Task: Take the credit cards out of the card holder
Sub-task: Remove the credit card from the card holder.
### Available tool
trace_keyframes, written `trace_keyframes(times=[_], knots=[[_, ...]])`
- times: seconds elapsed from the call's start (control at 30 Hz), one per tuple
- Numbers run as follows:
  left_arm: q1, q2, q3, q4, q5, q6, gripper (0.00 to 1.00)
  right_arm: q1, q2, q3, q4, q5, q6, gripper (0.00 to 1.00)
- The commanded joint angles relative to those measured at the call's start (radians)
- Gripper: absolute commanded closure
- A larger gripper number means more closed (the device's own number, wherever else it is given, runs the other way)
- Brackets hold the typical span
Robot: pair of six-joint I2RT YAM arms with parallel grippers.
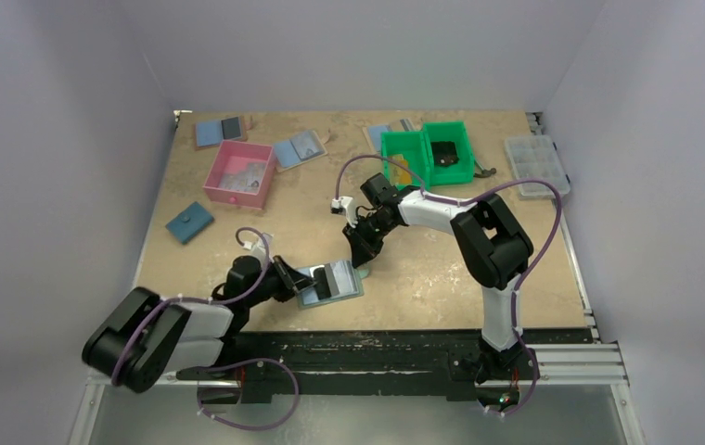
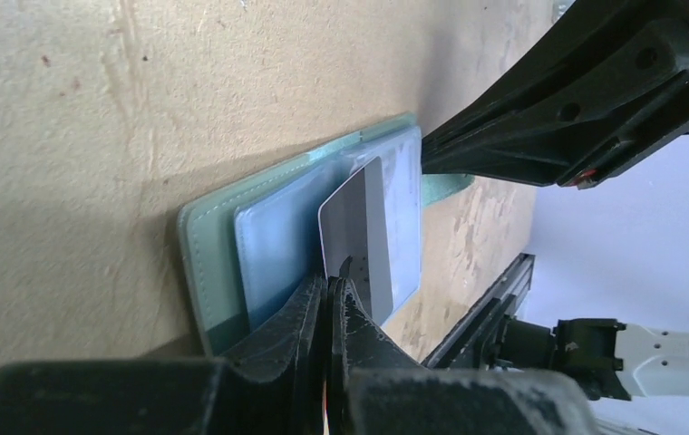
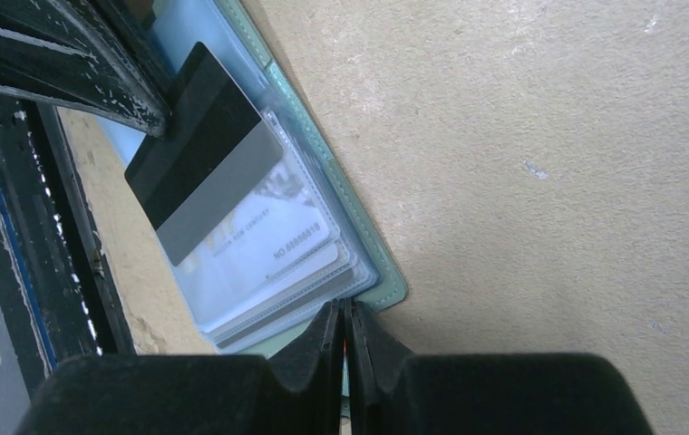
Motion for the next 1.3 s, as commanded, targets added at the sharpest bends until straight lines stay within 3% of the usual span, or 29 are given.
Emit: trace_keyframes(times=[0.0, 0.2, 0.43, 0.8, 0.97, 1.13, 1.27], knots=[[0.008, -0.168, -0.019, -0.367, -0.105, 0.095, 1.0, 0.003, 0.047, -0.009, -0.017, 0.138, -0.041, 0.86], [0.01, -0.359, 0.05, -0.595, -0.125, 0.145, 1.0, 0.002, 0.036, -0.009, -0.021, 0.135, -0.046, 0.86], [0.01, -0.523, 0.15, -0.848, -0.152, 0.215, 1.0, 0.0, -0.022, -0.005, -0.028, 0.125, -0.065, 0.74], [0.01, -0.608, 0.273, -0.972, -0.16, 0.217, 1.0, -0.034, -0.173, -0.011, -0.046, 0.071, -0.125, 0.63], [0.01, -0.646, 0.353, -0.984, -0.109, 0.284, 1.0, -0.036, -0.261, -0.01, -0.089, -0.021, -0.227, 0.53], [0.009, -0.628, 0.408, -0.891, -0.012, 0.396, 1.0, -0.036, -0.416, -0.025, -0.143, -0.162, -0.394, 0.39], [-0.002, -0.561, 0.479, -0.833, 0.039, 0.482, 1.0, -0.059, -0.567, -0.049, -0.16, -0.273, -0.532, 0.19]])
